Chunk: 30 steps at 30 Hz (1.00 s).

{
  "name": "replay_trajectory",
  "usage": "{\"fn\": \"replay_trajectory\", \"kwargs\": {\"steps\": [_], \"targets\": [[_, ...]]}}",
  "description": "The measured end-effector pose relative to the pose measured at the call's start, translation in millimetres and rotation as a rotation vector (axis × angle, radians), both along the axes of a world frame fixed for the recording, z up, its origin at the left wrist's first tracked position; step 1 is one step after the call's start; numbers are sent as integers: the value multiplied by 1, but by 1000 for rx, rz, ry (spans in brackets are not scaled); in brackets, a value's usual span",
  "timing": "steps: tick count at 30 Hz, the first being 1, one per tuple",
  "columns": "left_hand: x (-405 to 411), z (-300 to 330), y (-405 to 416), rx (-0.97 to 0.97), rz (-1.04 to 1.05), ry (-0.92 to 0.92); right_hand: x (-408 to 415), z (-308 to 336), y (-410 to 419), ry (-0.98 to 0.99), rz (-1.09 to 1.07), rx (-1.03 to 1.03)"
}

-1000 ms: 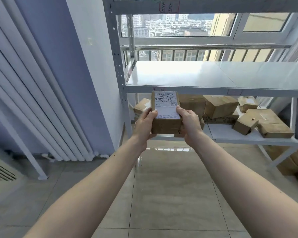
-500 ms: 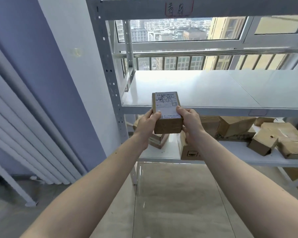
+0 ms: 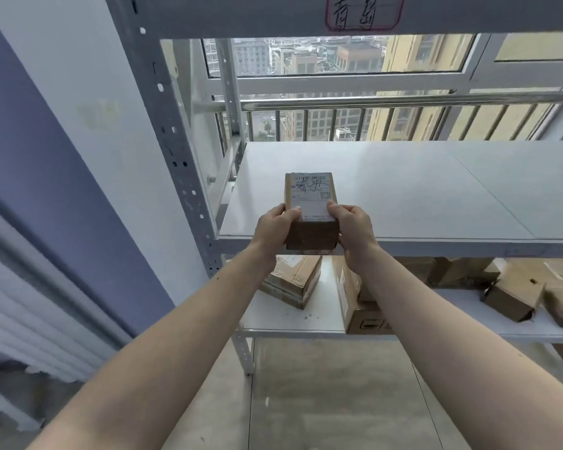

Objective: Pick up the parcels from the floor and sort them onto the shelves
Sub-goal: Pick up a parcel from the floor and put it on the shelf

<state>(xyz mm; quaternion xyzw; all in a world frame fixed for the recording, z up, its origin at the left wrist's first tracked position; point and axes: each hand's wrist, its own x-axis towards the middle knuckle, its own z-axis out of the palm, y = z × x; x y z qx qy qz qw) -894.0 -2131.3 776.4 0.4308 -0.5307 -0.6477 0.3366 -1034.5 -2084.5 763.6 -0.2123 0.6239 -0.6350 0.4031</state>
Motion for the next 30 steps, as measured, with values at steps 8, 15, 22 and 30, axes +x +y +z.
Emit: {"fn": "replay_trajectory", "kwargs": {"steps": [8,15,22,30], "targets": [[-36,-8,-54,-16,44,-29,-36,-6,-61,33,52,13],[-52,-14,-81,14,75,-38,-51,-14,-90,24,47,38],[-54,-26,-91,40,35,-43,-53,-30,-100,-6,32,65],[-51,-36,-95,0,4,-63,-52,-38,-101,-30,34,70]]}}
